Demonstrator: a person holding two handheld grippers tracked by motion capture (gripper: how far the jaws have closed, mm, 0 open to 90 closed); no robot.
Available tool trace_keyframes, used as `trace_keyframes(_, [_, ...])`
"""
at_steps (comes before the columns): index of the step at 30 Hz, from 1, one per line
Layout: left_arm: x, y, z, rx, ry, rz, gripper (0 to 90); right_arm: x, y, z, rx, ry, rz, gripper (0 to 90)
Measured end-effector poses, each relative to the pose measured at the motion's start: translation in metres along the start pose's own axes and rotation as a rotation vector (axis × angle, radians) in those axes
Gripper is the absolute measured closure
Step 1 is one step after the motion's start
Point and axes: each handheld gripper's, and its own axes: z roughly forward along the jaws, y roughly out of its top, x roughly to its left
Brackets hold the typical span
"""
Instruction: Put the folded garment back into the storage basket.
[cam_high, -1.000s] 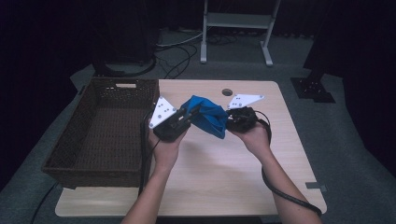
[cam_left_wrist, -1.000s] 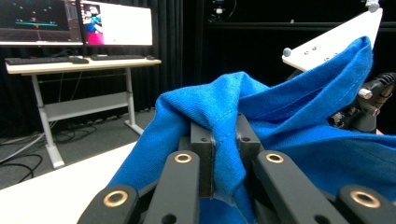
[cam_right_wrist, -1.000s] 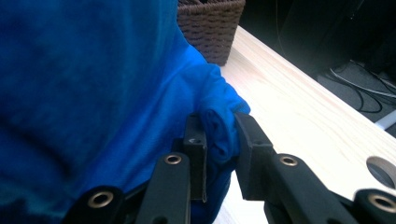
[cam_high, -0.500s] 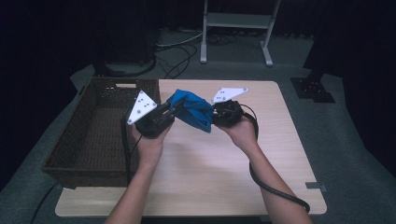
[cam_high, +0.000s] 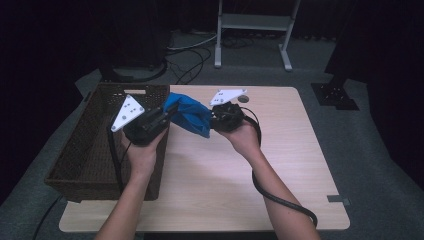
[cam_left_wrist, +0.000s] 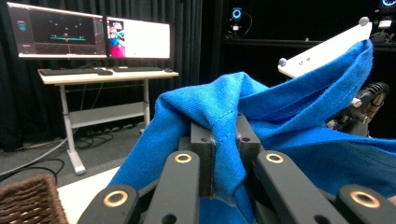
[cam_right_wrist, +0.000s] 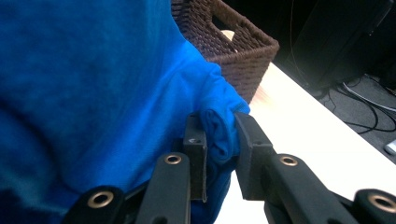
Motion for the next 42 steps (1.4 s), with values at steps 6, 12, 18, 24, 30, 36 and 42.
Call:
trace_keyframes(6, [0.014, 0.002, -0.015, -0.005, 0.014, -0.002, 82.9, 0.007, 0.013, 0.013, -0.002, 0.008, -0.007, 76.1])
trace_keyframes(12, [0.027, 0.002, -0.027, -0.008, 0.026, -0.006, 82.9, 0.013, 0.022, 0.026, -0.007, 0.017, -0.013, 76.1])
trace_keyframes(18, [0.041, 0.004, -0.041, -0.016, 0.036, -0.006, 82.9, 0.021, 0.035, 0.042, -0.007, 0.024, -0.017, 76.1])
trace_keyframes(24, [0.057, 0.004, -0.053, -0.025, 0.046, -0.014, 82.9, 0.027, 0.047, 0.056, -0.007, 0.031, -0.031, 76.1])
trace_keyframes(30, [0.073, 0.001, -0.067, -0.020, 0.066, -0.020, 82.8, 0.033, 0.057, 0.077, -0.002, 0.050, -0.034, 76.1])
trace_keyframes(36, [0.090, -0.004, -0.081, -0.012, 0.091, -0.029, 82.9, 0.039, 0.063, 0.098, 0.000, 0.071, -0.037, 76.1])
trace_keyframes(42, [0.103, -0.006, -0.096, -0.006, 0.113, -0.036, 82.8, 0.045, 0.069, 0.119, 0.003, 0.097, -0.033, 76.1])
